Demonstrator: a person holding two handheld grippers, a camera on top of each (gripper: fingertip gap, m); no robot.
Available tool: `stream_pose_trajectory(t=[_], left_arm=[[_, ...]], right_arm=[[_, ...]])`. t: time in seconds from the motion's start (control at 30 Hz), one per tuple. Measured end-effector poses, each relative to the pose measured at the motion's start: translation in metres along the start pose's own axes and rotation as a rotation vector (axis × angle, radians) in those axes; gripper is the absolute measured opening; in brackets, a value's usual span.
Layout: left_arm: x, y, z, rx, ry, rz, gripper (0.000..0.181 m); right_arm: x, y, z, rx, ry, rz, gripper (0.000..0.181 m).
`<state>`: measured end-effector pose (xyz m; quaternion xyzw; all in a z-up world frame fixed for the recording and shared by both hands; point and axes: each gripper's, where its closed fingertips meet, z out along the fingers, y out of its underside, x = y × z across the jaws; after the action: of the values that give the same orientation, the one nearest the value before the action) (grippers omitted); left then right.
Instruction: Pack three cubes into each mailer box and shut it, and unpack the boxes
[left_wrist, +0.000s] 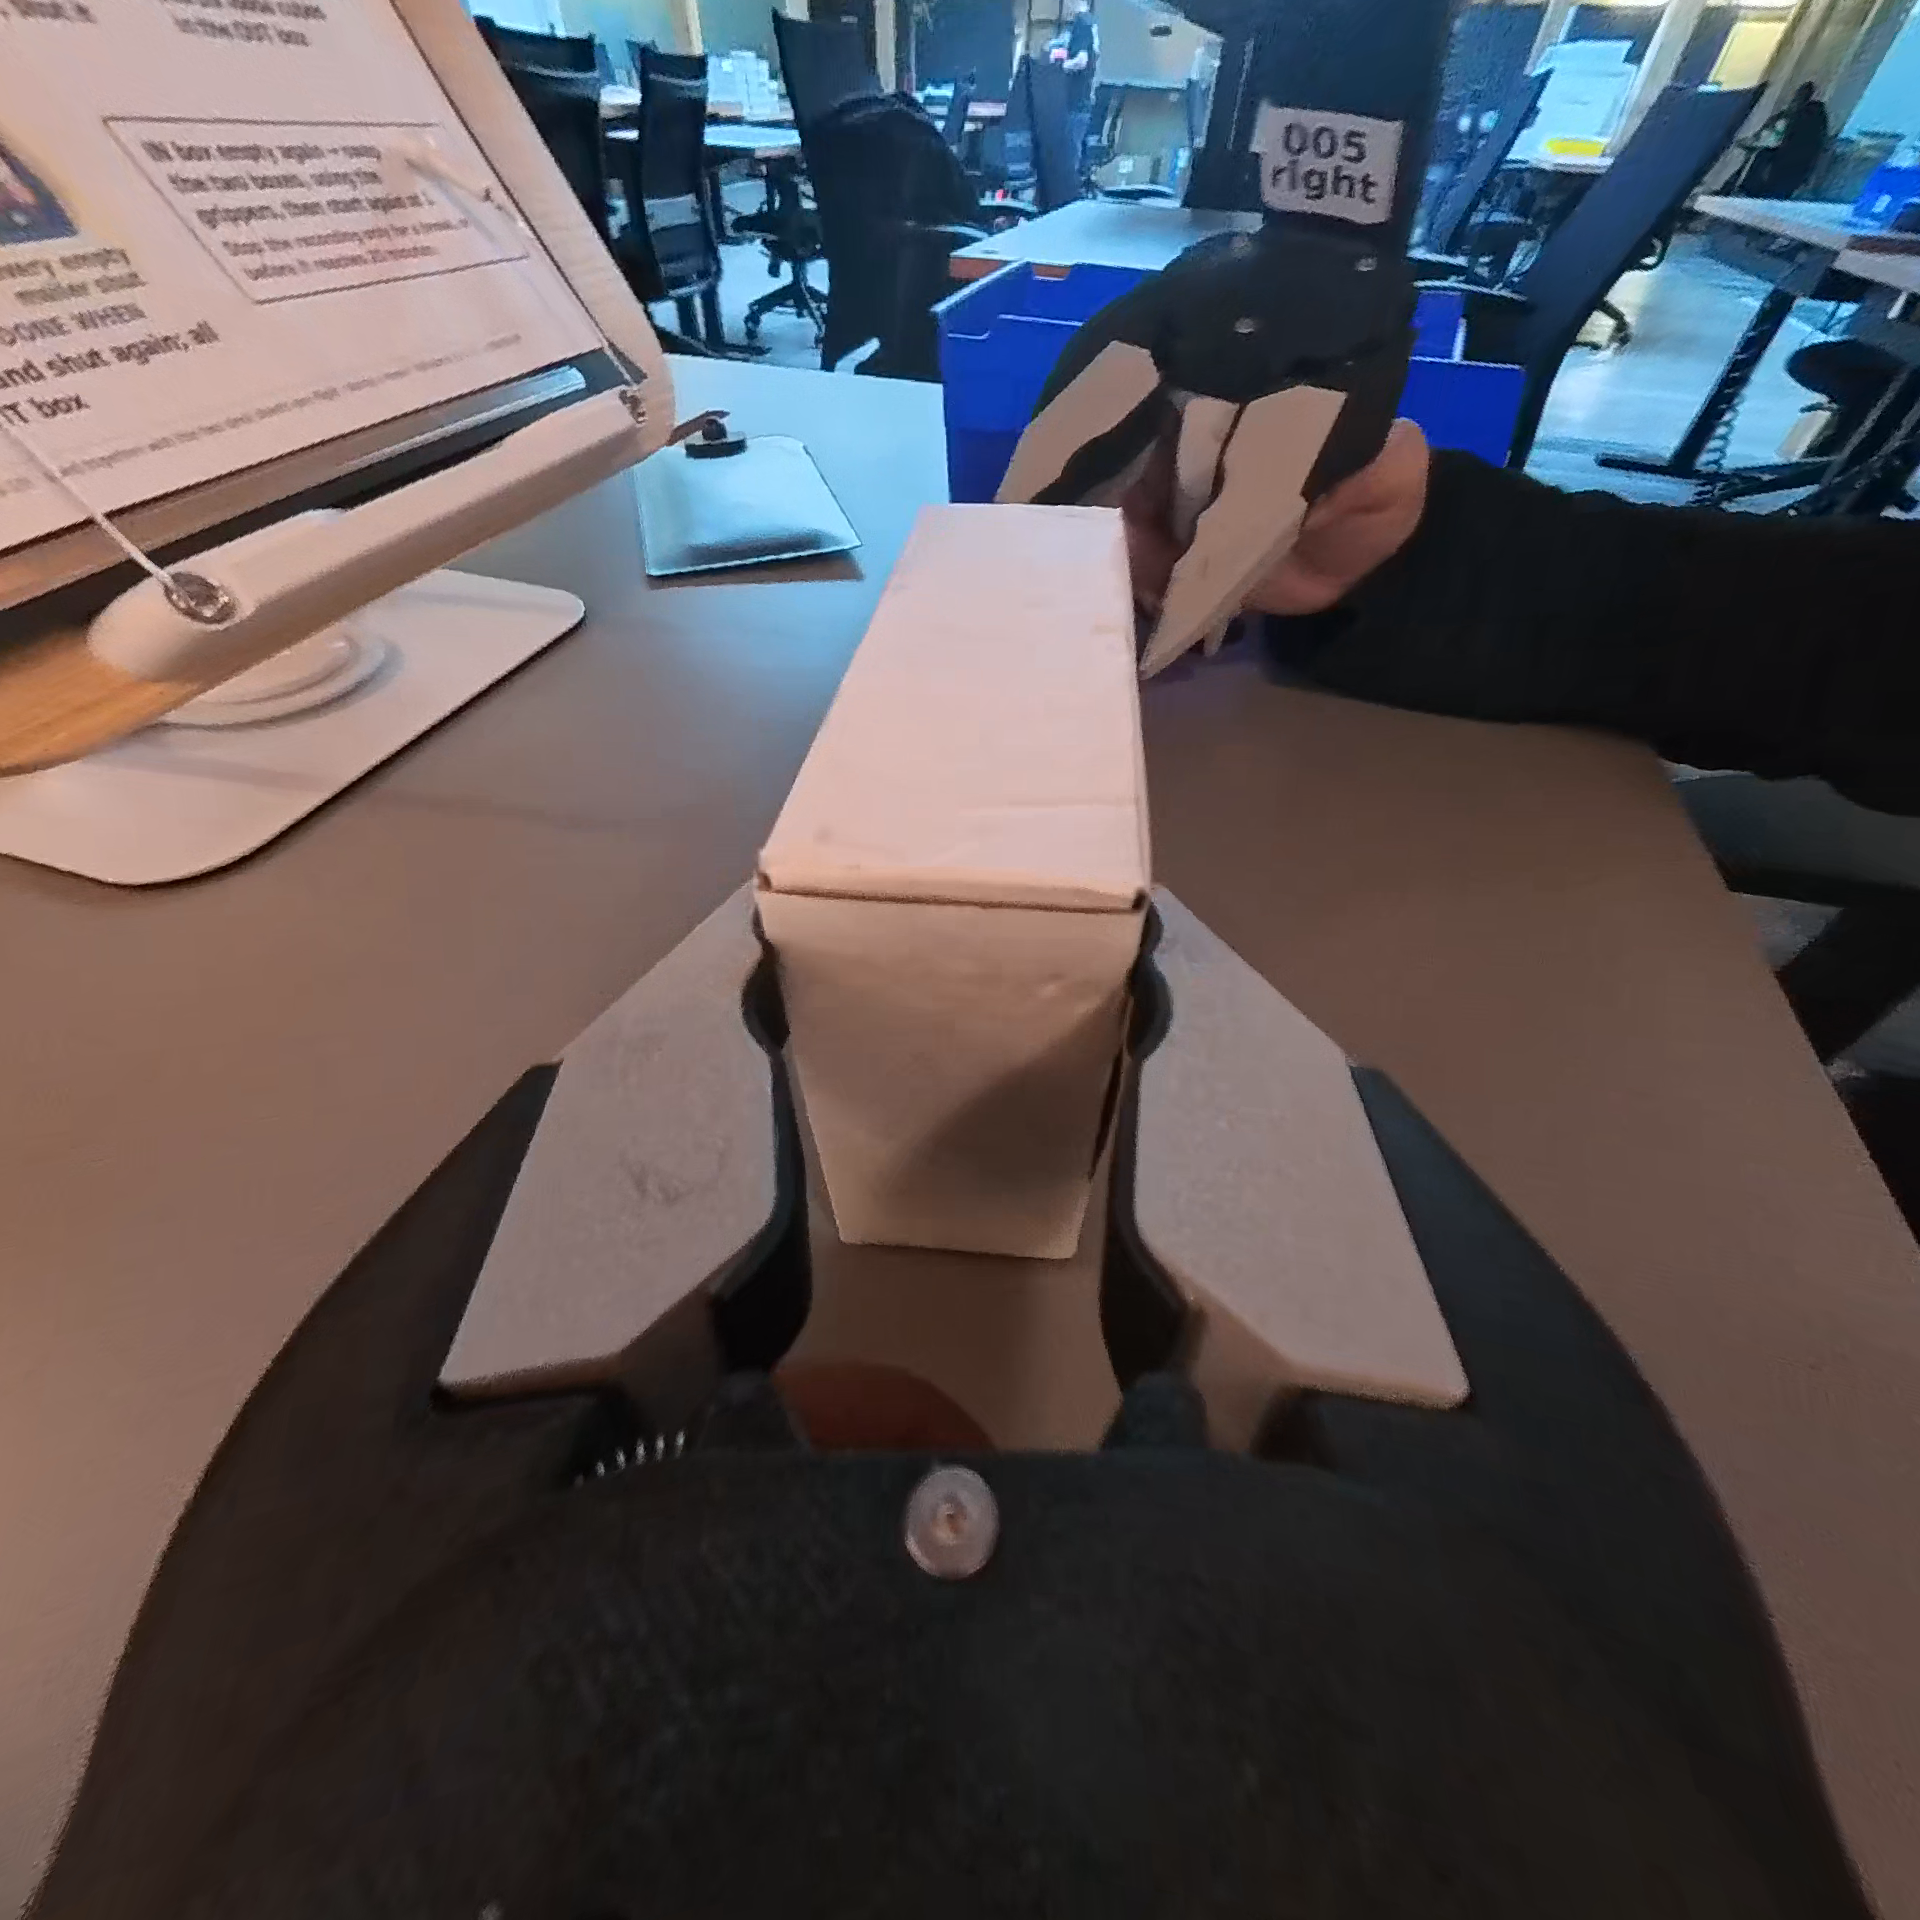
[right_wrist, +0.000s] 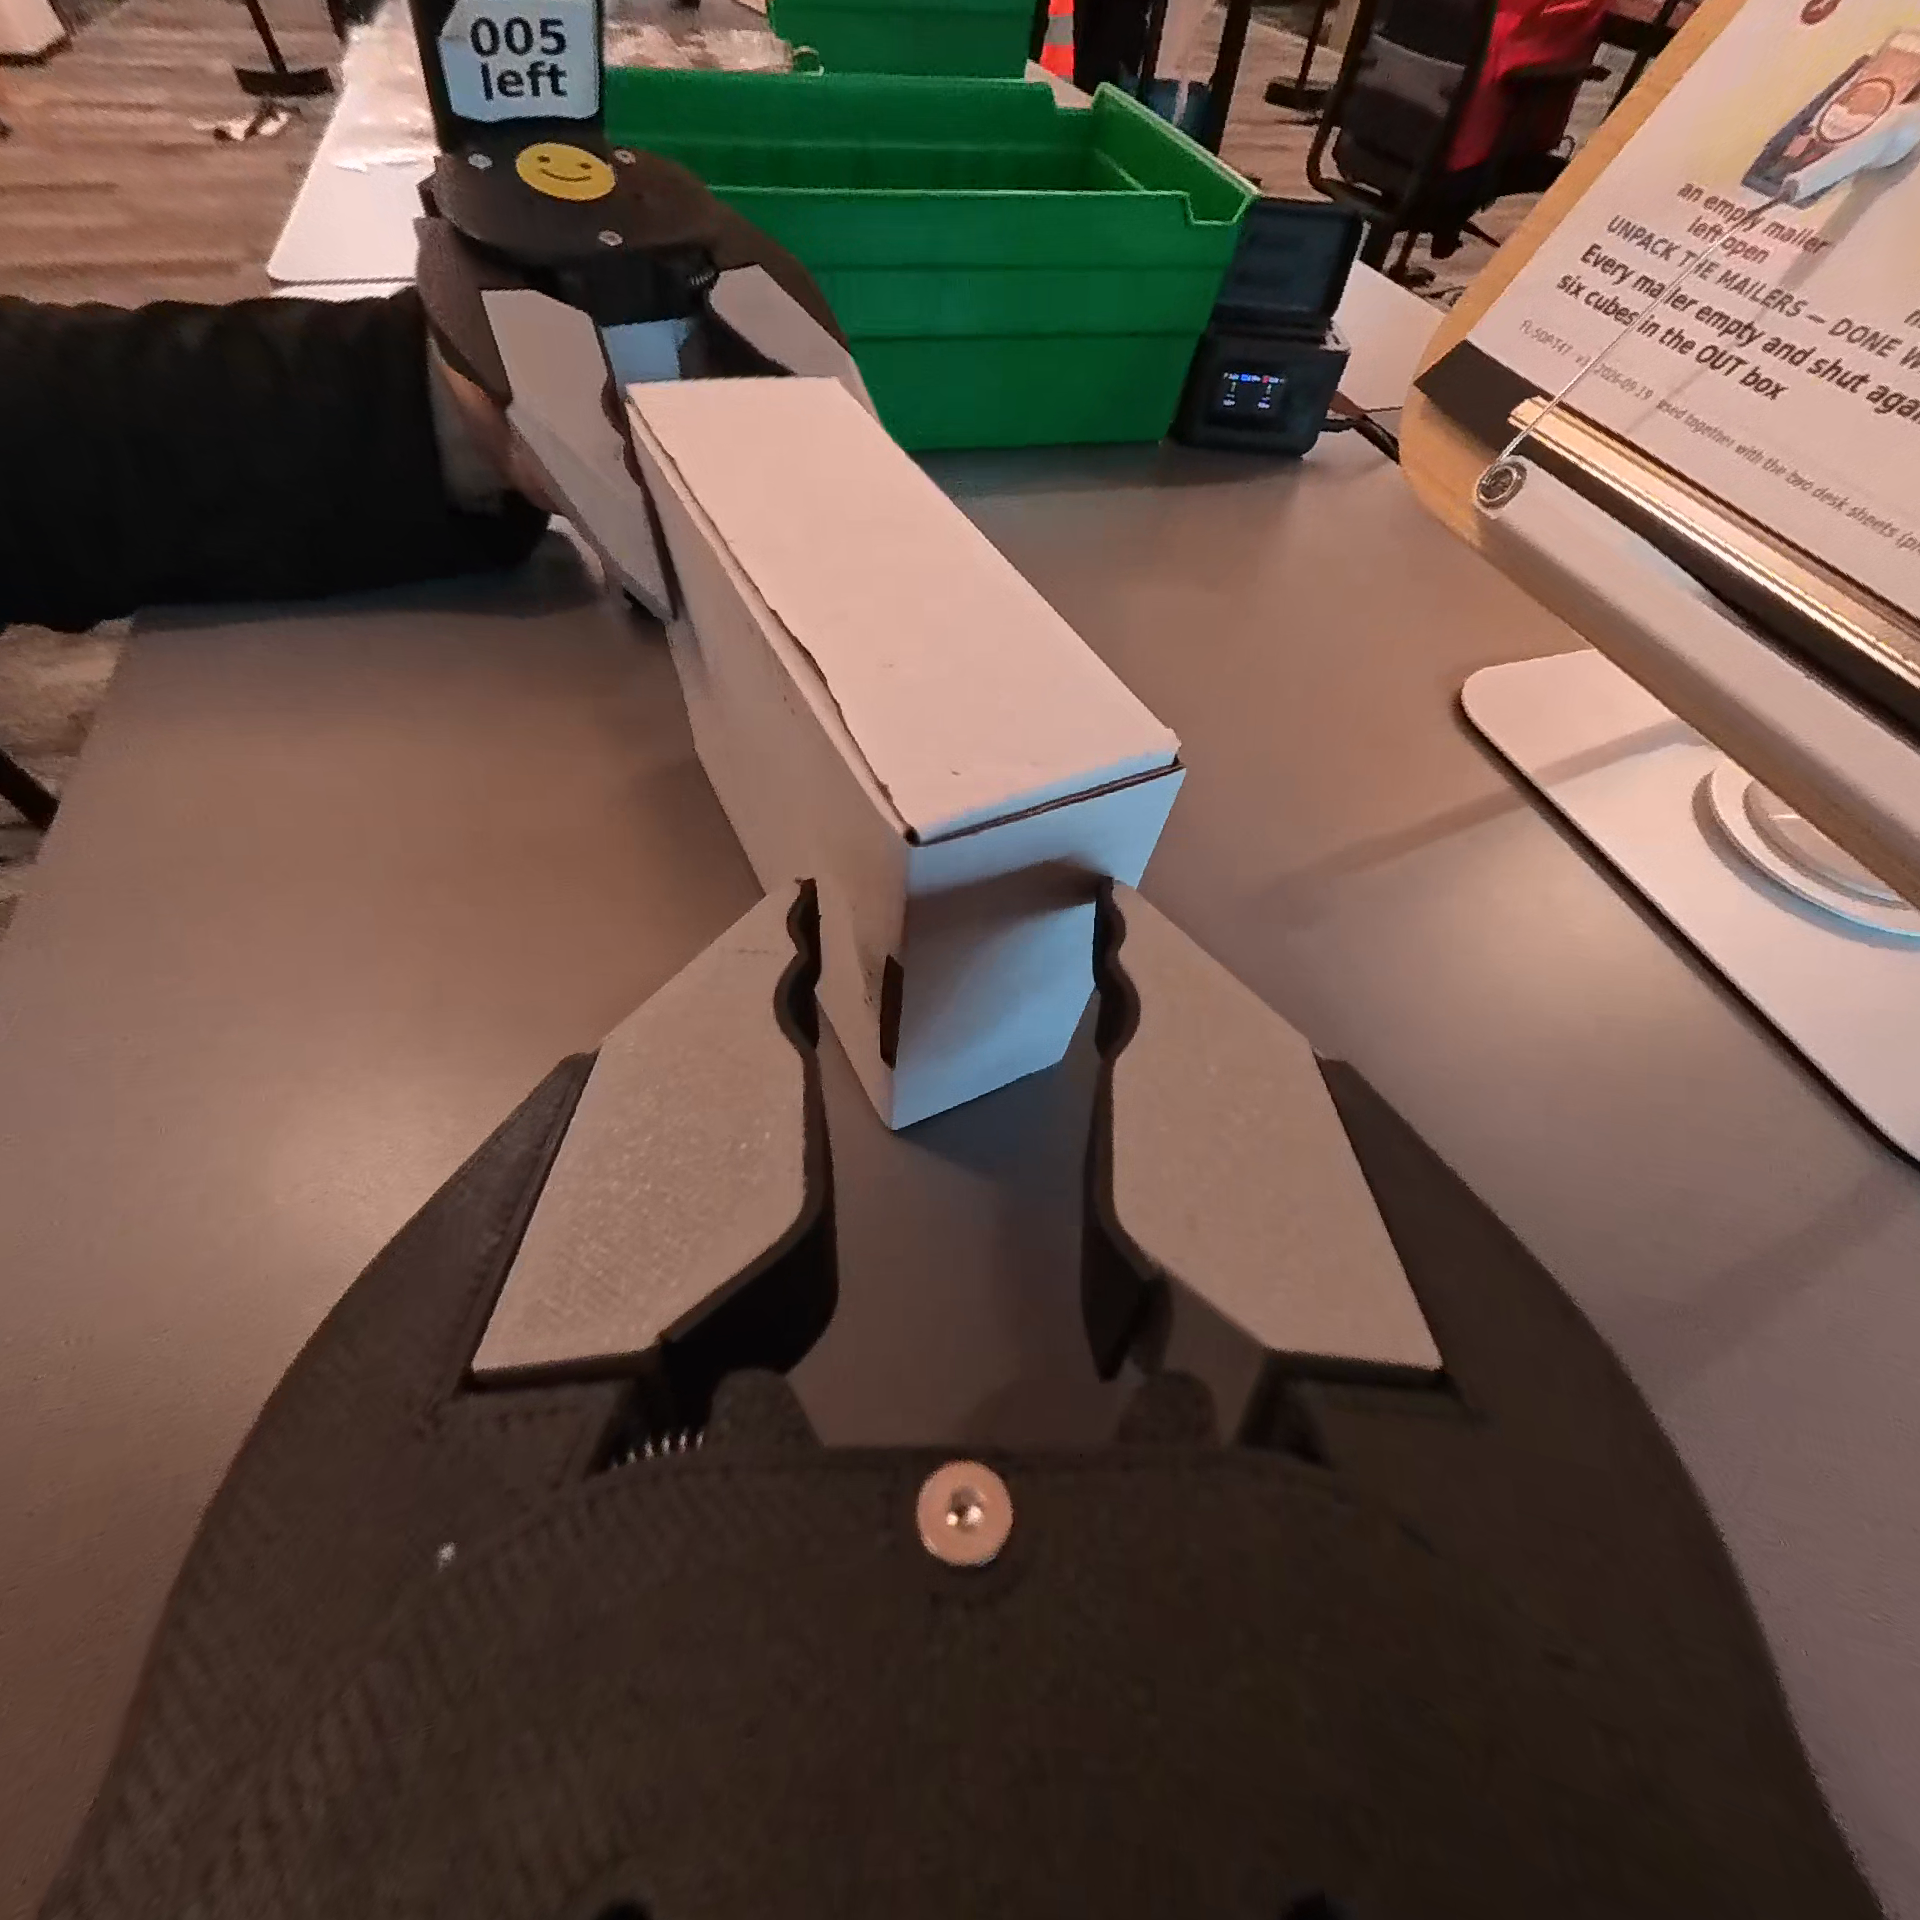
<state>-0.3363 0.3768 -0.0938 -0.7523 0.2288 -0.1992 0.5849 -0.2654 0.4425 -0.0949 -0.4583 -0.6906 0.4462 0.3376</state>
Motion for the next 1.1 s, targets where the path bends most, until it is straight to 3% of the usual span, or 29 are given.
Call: stream_pose_trajectory(t=[0.03, 0.13, 0.3, 0.6, 0.9, 0.97, 1.1], left_arm=[[0.002, -0.001, -0.001, 0.008, 0.012, 0.007, 0.065], [0.002, 0.001, 0.000, -0.005, -0.004, 0.036, 0.065], [-0.001, 0.027, 0.012, -0.201, -0.133, 0.273, 0.089], [-0.005, 0.024, 0.012, -0.181, -0.148, 0.304, 0.086], [-0.002, 0.022, 0.015, -0.177, -0.111, 0.239, 0.084], [-0.002, 0.023, 0.016, -0.182, -0.111, 0.241, 0.084], [-0.002, 0.025, 0.018, -0.199, -0.118, 0.245, 0.083]], right_arm=[[0.000, 0.000, 0.000, 0.000, -0.001, 0.003, 0.051], [-0.002, 0.000, 0.000, -0.001, -0.009, 0.001, 0.052], [-0.009, -0.001, 0.002, 0.008, -0.041, -0.001, 0.048], [-0.005, -0.005, -0.003, 0.017, -0.009, -0.054, 0.049], [-0.013, -0.064, -0.018, 0.241, -0.039, -0.036, 0.060], [-0.024, -0.075, -0.007, 0.194, -0.089, -0.045, 0.062], [-0.035, -0.074, 0.028, -0.017, -0.020, -0.245, 0.065]])
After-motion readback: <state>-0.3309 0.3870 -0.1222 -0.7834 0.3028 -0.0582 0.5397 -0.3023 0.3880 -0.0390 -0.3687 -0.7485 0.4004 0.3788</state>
